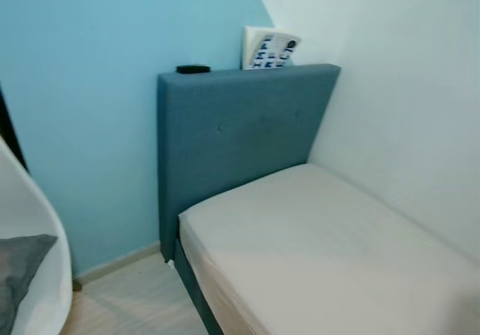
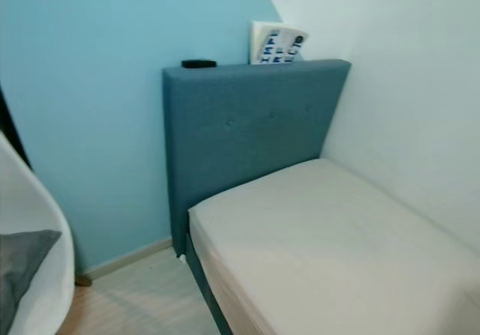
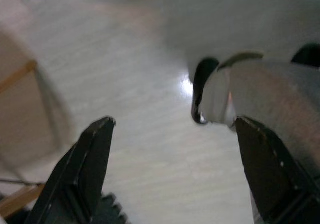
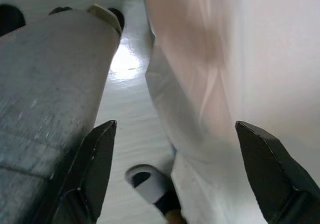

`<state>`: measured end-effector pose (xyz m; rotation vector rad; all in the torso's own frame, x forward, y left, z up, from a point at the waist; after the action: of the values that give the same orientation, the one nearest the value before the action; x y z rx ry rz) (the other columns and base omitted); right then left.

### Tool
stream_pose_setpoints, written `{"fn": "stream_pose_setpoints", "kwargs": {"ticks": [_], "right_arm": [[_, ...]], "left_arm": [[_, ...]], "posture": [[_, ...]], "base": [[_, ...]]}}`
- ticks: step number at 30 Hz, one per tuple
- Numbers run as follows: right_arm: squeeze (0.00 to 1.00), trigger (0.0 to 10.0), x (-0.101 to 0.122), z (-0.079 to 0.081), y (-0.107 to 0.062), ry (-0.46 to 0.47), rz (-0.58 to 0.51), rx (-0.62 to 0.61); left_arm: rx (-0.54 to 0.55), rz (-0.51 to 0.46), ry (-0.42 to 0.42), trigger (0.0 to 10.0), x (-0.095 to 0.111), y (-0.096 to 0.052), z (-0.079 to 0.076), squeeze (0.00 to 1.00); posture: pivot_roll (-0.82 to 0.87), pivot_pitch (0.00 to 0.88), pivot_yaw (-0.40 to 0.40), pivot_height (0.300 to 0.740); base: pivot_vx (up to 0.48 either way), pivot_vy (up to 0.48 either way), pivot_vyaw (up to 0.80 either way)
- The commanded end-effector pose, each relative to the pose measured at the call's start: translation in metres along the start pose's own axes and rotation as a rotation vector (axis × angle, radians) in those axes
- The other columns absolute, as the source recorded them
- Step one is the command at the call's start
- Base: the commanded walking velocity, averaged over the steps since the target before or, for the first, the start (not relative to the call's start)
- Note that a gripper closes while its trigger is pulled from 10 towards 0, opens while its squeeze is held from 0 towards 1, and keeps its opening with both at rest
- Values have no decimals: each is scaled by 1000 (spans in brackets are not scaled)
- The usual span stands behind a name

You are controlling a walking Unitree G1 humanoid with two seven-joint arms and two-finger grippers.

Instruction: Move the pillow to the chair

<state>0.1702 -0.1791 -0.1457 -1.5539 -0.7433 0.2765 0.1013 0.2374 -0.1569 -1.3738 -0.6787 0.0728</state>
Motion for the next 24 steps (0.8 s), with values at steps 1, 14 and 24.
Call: {"fn": "stream_pose_setpoints", "kwargs": {"ticks": [1,14,24], "right_arm": [[0,10000,-4,10,1,3,12,29],[0,10000,-5,13,1,3,14,33],[0,10000,-6,15,2,1,16,36]], "left_arm": [[-47,37,23,10000,-13,-1,-14,0],[-48,41,37,10000,-13,-1,-13,0],[-52,38,45,10000,-11,-1,-13,0]], "posture": [[121,48,-109,722],[118,52,-98,722],[114,52,-93,722]], "base": [[0,0,-775],[0,0,-778],[0,0,-781]]}}
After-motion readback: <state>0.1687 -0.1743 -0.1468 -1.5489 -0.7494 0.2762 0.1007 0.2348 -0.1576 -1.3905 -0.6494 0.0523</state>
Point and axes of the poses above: a point about 5 cm out from each wrist's last joint towards the gripper, its own y axis pointing out of the wrist towards the gripper, its own x axis along the axis of the wrist's last joint, z = x × y, the point moved 5 cm from there along y, pointing out of the wrist towards the gripper, and after that the axes turned 14 degrees about -y, right-handed, at the moved point
